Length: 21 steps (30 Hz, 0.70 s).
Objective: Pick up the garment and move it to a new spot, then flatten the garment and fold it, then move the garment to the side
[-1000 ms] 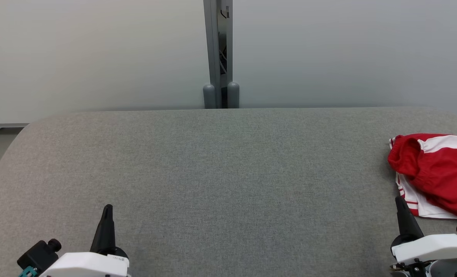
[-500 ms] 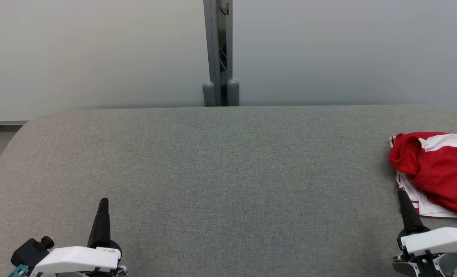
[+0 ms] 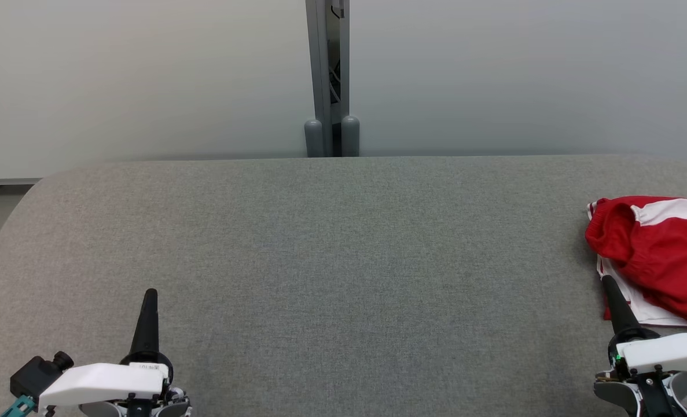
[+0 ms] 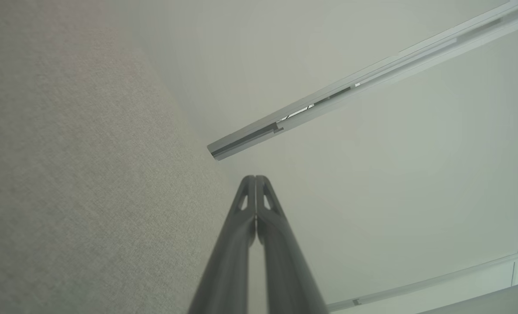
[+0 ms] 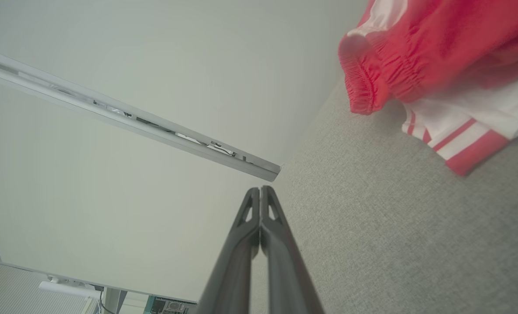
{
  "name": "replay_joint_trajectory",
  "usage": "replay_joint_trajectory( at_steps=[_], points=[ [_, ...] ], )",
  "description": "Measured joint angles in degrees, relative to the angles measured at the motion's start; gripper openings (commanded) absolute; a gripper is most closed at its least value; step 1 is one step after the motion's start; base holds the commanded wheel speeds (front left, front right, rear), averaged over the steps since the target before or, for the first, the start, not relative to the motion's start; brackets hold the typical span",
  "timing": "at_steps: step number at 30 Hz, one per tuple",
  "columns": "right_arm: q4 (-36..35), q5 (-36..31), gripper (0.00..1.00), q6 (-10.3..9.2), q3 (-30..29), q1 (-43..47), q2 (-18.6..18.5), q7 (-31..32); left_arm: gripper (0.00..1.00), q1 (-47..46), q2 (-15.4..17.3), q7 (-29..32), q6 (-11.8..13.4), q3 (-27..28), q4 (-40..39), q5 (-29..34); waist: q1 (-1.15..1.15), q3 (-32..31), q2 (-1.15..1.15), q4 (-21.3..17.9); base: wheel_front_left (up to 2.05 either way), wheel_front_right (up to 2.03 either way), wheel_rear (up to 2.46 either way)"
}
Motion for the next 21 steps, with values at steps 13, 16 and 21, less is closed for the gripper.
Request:
replay_joint_trajectory(
  at_steps=[13, 16, 21],
  points=[
    [-0.3, 6.6, 0.00, 0.00, -0.9, -1.0, -0.1, 2.3, 0.00, -1.2, 0.0, 1.5, -0.6, 0.6, -0.2, -6.2, 0.00, 0.5, 0.00, 0.0, 0.00, 0.00, 0.00],
    [-0.4, 8.1, 0.00, 0.00, -1.2, -1.2, -0.1, 2.7, 0.00, -1.3, 0.1, 1.8, -0.8, 0.9, -0.2, -7.7, 0.00, 0.6, 0.00, 0.0, 0.00, 0.00, 0.00],
    [-0.4, 10.3, 0.00, 0.00, -1.5, -1.4, -0.1, 3.6, 0.00, -1.9, 0.1, 2.3, -0.8, 1.1, -0.3, -9.7, 0.00, 0.7, 0.00, 0.0, 0.00, 0.00, 0.00]
  ],
)
